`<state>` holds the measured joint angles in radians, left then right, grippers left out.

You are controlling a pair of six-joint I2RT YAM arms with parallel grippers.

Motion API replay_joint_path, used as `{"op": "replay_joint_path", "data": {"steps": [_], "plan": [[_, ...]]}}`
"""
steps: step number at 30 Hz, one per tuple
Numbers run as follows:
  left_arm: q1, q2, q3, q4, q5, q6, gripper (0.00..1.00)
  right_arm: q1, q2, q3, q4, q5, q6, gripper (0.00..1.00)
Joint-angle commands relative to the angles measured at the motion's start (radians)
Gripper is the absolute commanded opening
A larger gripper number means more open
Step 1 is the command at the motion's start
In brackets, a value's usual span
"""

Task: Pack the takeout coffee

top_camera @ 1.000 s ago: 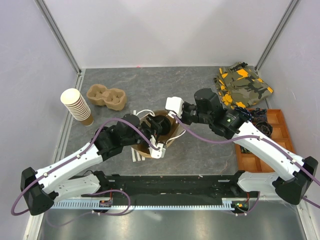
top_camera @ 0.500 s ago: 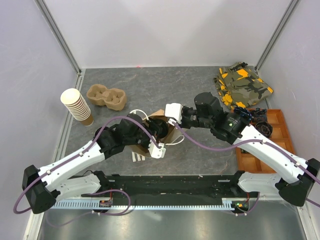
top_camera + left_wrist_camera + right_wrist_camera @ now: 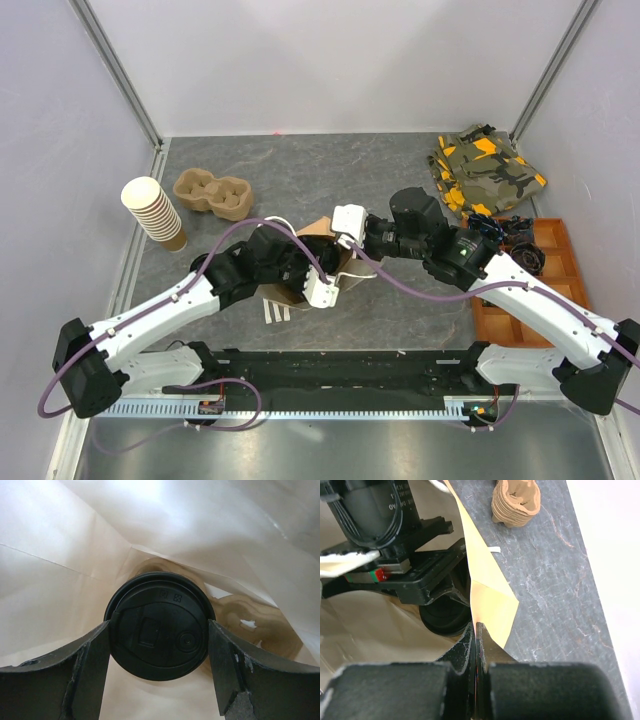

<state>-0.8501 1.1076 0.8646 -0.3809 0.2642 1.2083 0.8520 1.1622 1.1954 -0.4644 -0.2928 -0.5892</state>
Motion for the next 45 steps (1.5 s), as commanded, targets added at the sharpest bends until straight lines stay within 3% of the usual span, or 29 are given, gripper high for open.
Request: {"op": "replay_joint_path", "data": {"steps": [1, 19, 29, 41, 43, 45], "plan": [[0.008, 0.026, -0.01, 0.077, 0.01, -0.05, 0.18, 0.01, -0.029, 0.0, 0.041, -0.023, 0.074, 0.0], [0.068, 0.198, 0.008, 0.007, 0.052, 0.008, 0.19, 0.01, -0.029, -0.006, 0.056, 0.017, 0.155, 0.0], [0.103, 0.327, 0.1, -0.148, 0.09, 0.039, 0.19, -0.005, 0.028, 0.024, -0.002, 0.17, 0.287, 0.0], [0.12, 0.439, 0.226, -0.326, 0.142, 0.063, 0.2, -0.077, 0.047, 0.055, -0.118, 0.175, 0.446, 0.0], [0.125, 0.459, 0.249, -0.34, 0.147, 0.056, 0.21, -0.093, 0.053, 0.059, -0.122, 0.176, 0.453, 0.12], [0.131, 0.489, 0.267, -0.345, 0.148, 0.053, 0.21, -0.117, 0.063, 0.061, -0.129, 0.175, 0.466, 0.14]]}}
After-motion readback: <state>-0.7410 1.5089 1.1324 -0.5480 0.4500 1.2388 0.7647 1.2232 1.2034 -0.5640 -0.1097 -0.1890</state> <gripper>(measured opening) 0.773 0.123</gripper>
